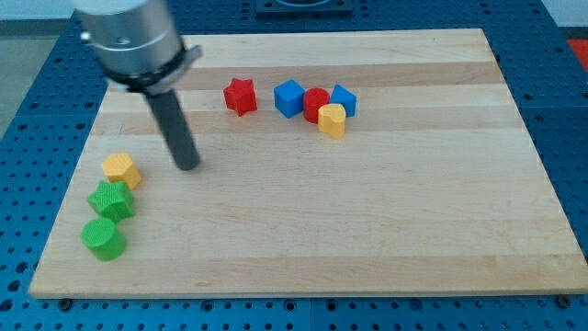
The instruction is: Move the red star to the center left
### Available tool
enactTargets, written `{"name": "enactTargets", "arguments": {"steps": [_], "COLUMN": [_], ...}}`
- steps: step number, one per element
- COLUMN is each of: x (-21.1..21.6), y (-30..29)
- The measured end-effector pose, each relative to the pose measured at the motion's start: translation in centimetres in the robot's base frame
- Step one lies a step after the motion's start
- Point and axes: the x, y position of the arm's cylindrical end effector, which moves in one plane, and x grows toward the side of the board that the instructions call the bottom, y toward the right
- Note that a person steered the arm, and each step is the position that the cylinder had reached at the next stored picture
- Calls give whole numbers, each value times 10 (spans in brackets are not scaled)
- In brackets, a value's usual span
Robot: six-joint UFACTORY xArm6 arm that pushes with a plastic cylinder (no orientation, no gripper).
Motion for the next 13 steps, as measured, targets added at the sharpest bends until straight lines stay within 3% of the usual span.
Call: {"name": "enactTargets", "arguments": {"steps": [2, 7, 13], "x": [-48, -145, -112], "y": [69, 78, 19]}}
